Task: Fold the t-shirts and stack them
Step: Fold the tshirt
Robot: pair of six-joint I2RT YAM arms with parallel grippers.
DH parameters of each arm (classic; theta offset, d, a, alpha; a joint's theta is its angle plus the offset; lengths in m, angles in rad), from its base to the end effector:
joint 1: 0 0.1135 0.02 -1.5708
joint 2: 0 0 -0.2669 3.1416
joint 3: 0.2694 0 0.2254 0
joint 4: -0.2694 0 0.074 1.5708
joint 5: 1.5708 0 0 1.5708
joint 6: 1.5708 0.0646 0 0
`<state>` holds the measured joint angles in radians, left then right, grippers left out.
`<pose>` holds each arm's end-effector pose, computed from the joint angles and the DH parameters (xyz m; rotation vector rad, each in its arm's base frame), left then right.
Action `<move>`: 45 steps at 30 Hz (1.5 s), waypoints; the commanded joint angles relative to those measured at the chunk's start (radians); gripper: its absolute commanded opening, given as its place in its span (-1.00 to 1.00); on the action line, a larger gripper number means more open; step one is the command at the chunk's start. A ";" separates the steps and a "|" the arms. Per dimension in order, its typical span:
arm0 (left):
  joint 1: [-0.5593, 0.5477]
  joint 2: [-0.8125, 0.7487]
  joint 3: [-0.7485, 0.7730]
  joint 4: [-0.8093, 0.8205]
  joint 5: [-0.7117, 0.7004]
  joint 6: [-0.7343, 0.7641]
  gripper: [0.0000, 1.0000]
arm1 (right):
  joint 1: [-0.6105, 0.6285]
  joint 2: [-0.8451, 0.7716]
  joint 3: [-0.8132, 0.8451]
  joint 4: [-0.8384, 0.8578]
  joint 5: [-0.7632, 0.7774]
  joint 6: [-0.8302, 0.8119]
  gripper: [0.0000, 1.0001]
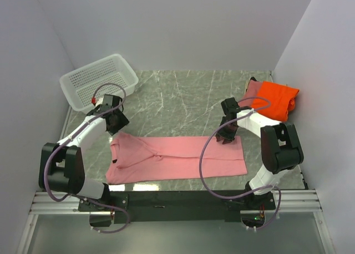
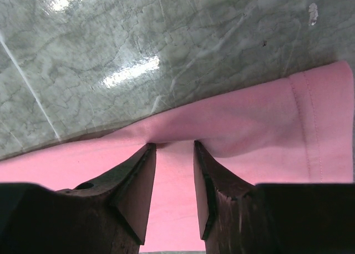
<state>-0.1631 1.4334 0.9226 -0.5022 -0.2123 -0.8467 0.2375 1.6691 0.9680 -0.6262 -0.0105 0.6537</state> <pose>0.2735 -0.0312 0.2076 -0.9286 2.3780 -0.1155 0.2762 0.0676 0.1503 0.6018 2.8590 0.1679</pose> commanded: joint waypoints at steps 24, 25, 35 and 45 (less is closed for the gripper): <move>0.037 0.058 -0.077 0.051 0.027 0.020 -0.99 | -0.015 -0.028 -0.045 -0.013 0.126 -0.011 -0.19; 0.042 0.045 -0.077 0.045 0.022 0.023 -0.99 | -0.018 -0.029 -0.046 -0.012 0.126 -0.009 -0.19; 0.097 -0.007 -0.137 0.002 -0.016 0.031 -0.99 | -0.032 -0.023 -0.048 -0.009 0.129 -0.008 -0.19; 0.102 -0.004 -0.188 -0.025 -0.033 0.024 -0.92 | -0.035 -0.028 -0.046 -0.010 0.133 -0.006 -0.19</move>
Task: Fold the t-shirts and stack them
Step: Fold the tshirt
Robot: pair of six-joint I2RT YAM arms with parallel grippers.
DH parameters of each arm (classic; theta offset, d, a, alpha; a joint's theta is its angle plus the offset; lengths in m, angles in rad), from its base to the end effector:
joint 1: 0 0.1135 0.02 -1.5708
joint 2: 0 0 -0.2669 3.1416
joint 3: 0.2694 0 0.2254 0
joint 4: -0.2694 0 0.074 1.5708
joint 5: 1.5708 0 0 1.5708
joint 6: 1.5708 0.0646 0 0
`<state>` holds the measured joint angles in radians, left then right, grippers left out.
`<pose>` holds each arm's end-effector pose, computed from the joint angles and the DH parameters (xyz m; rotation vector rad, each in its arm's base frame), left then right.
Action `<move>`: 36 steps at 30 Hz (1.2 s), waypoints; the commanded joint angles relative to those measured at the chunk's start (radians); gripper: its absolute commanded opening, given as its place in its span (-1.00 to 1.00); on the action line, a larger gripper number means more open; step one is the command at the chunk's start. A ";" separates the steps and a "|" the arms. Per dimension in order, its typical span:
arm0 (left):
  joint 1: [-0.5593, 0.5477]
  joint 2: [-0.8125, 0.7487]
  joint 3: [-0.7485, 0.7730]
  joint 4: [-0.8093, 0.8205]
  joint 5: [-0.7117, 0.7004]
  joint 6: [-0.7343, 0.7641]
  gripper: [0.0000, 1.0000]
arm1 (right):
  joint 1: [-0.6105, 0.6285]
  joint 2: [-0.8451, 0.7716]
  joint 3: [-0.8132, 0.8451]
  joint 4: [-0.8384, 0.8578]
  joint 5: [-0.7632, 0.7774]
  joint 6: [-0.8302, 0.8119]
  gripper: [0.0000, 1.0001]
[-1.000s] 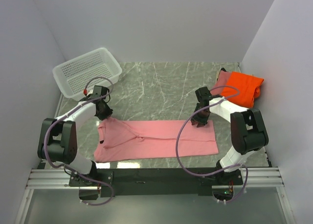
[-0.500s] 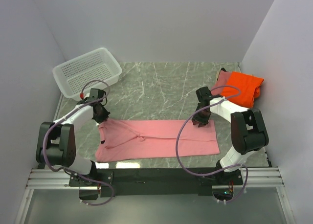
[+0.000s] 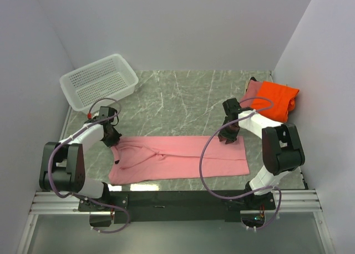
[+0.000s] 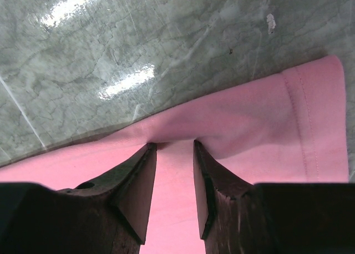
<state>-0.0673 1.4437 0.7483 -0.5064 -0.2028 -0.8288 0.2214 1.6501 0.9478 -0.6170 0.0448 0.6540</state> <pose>0.2413 -0.0032 0.1571 -1.0598 2.5085 0.0296 0.2740 0.0587 0.1508 0.6290 2.8242 0.0963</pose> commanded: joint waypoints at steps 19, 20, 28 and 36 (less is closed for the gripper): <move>-0.057 -0.091 0.209 -0.073 0.020 0.002 0.39 | 0.261 -0.153 0.117 -0.050 0.087 -0.068 -0.15; -0.074 -0.088 0.204 -0.061 0.031 -0.006 0.39 | 0.278 -0.136 0.126 -0.050 0.084 -0.051 -0.15; -0.267 -0.013 0.146 0.035 0.137 -0.102 0.41 | 0.354 0.000 0.123 0.010 -0.016 0.006 -0.17; -0.312 0.093 0.106 0.094 0.178 -0.095 0.44 | 0.358 0.066 0.083 0.048 -0.042 0.025 -0.17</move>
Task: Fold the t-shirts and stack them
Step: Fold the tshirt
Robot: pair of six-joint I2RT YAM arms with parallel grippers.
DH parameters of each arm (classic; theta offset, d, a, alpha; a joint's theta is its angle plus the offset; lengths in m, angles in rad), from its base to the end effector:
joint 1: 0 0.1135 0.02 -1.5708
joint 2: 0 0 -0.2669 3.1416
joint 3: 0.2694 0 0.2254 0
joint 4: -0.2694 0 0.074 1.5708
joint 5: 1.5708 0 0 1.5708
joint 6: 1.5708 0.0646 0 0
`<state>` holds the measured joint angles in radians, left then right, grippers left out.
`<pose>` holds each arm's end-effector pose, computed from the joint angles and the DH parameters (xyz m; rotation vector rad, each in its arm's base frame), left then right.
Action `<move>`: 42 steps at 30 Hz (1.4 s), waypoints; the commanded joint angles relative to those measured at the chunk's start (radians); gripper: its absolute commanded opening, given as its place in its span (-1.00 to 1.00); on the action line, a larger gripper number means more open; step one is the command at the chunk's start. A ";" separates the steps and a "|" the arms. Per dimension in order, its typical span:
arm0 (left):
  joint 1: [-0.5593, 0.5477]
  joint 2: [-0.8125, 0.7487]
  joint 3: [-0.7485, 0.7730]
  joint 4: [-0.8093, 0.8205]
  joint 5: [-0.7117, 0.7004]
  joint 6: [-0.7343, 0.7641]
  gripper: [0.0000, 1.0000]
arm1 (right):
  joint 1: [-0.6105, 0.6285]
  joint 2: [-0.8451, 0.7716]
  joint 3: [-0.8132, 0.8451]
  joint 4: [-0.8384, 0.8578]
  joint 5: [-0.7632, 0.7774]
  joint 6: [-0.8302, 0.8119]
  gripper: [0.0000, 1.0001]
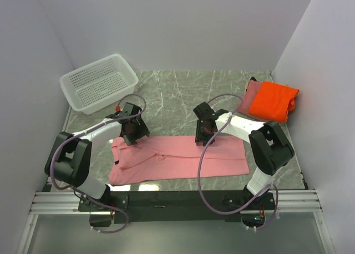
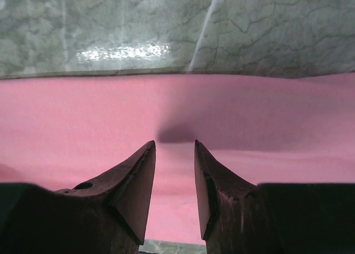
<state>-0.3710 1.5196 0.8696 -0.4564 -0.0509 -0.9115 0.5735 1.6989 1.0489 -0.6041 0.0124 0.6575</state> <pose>0.2600 -0.0976 0.1725 -0.7421 2.6176 -0.3294 0.2579 0.1656 0.1628 0.1232 2.8627 0.2497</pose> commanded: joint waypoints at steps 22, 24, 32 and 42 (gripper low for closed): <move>-0.020 0.252 0.176 0.093 0.057 0.048 0.46 | -0.188 0.116 -0.006 0.011 0.046 0.021 -0.17; -0.028 0.270 0.203 0.090 0.066 0.056 0.46 | -0.210 0.110 0.006 -0.002 0.055 0.011 -0.17; -0.025 0.232 0.325 0.016 0.054 0.074 0.56 | -0.170 0.067 0.138 -0.028 0.043 -0.074 -0.18; 0.124 0.093 0.329 -0.018 0.065 0.092 0.65 | 0.041 0.108 0.440 0.036 -0.097 -0.122 -0.17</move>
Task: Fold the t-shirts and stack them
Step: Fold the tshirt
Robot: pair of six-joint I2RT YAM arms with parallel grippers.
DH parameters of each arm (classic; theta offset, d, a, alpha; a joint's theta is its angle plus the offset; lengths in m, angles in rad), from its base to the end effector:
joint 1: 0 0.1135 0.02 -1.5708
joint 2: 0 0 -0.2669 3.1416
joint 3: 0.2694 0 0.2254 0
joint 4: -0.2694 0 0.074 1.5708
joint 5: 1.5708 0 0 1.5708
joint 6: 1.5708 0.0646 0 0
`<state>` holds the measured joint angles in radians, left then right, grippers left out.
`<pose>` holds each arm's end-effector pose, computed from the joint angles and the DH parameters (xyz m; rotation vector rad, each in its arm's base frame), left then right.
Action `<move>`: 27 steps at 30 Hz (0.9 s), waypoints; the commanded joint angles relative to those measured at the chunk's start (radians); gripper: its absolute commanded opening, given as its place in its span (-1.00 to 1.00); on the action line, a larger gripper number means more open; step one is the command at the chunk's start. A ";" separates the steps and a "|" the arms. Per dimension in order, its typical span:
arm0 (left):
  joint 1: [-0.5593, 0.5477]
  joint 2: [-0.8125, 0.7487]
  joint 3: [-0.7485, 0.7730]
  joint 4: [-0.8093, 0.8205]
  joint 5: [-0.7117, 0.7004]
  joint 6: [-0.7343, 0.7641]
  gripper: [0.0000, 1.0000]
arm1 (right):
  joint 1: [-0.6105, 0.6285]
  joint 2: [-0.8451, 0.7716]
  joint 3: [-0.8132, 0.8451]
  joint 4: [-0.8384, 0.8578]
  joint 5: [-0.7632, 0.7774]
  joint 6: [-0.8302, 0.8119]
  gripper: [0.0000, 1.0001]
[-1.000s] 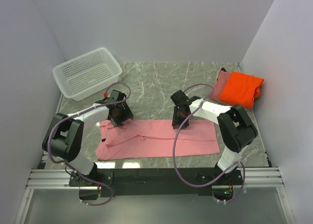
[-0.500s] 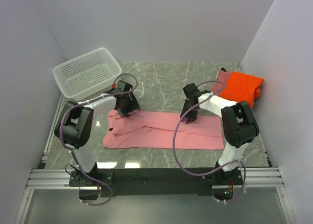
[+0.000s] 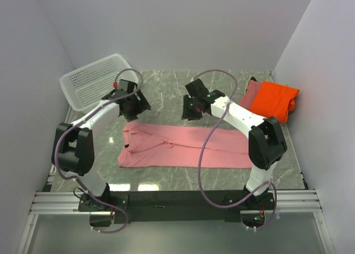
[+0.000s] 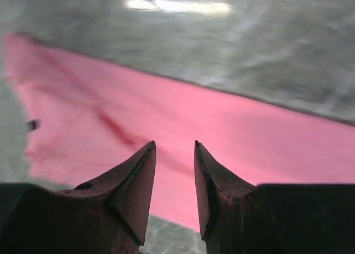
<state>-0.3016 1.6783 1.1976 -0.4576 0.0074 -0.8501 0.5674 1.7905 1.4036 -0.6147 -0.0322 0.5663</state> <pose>0.3350 -0.1047 0.2198 -0.6946 2.4804 -0.4670 0.3166 0.2042 0.2308 -0.0139 2.6422 0.4509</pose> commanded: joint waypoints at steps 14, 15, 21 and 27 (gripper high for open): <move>0.183 -0.155 -0.158 -0.006 0.043 0.085 0.65 | 0.193 0.322 0.354 0.086 -0.089 -0.100 -0.18; 0.186 -0.157 -0.164 -0.006 0.045 0.085 0.65 | 0.198 0.329 0.353 0.087 -0.090 -0.103 -0.18; 0.194 -0.157 -0.185 0.002 0.063 0.075 0.65 | 0.216 0.343 0.318 0.110 -0.110 -0.103 -0.18; 0.194 -0.157 -0.211 0.007 0.066 0.077 0.65 | 0.233 0.331 0.278 0.139 -0.135 -0.091 -0.18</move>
<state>-0.1101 1.5589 0.9966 -0.4702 0.0570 -0.7868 0.7841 2.1509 1.6917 -0.5167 -0.1432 0.4778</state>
